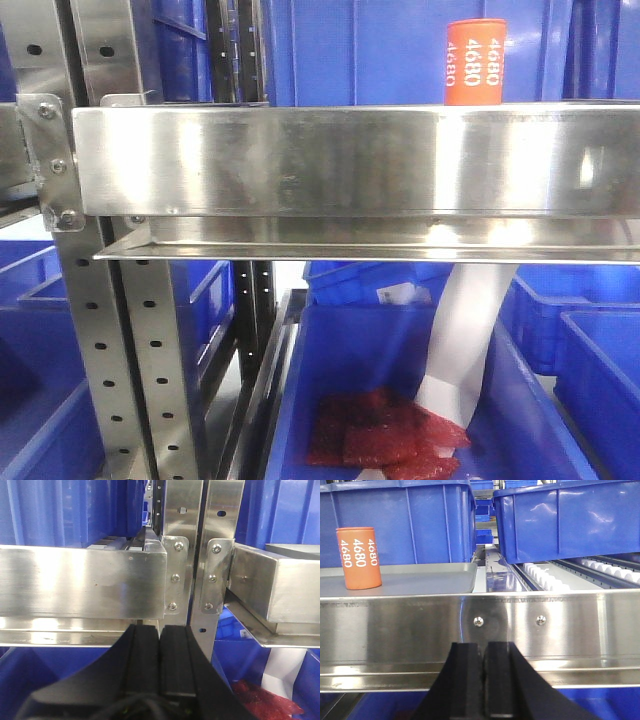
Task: Grab orange capacitor from left shelf to right conveyor
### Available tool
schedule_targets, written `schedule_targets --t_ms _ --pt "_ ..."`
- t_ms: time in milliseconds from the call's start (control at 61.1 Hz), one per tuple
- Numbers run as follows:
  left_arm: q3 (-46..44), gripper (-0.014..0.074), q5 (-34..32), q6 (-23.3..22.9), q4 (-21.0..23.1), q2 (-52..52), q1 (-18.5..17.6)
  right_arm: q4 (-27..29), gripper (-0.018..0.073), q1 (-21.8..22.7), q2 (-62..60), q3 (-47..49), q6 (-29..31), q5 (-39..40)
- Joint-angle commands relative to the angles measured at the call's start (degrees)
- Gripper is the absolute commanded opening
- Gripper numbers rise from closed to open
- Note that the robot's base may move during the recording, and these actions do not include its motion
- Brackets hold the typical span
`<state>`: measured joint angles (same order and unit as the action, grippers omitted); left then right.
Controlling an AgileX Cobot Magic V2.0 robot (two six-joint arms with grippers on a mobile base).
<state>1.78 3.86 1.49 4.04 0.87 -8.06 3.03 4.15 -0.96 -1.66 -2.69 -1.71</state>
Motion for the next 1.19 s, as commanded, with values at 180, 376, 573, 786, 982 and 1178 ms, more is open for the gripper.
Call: schedule_targets --t_ms 180,376,573,786,982,1178 --pt "-0.20 -0.0127 -5.21 -0.09 0.20 0.50 -0.18 0.15 0.0057 0.35 -0.46 0.26 0.32 5.04" --pt "-0.20 -0.0127 -5.21 -0.09 0.20 0.50 -0.18 0.15 0.0057 0.35 -0.46 0.26 0.32 5.04" --pt "-0.20 -0.0127 -5.21 -0.09 0.20 0.50 -0.18 0.15 0.0057 0.34 -0.46 0.26 0.32 5.97" --pt "-0.20 -0.0127 -5.21 -0.09 0.20 0.50 -0.18 0.15 0.0057 0.34 -0.46 0.26 0.32 8.12" --pt "-0.20 -0.0127 -5.21 -0.09 0.20 0.50 -0.18 0.15 0.0057 0.28 -0.41 3.59 -0.20 8.56" --pt "-0.20 -0.0127 -5.21 -0.09 0.20 0.50 -0.18 0.15 0.0062 0.25 6.80 19.27 -0.22 -3.05"
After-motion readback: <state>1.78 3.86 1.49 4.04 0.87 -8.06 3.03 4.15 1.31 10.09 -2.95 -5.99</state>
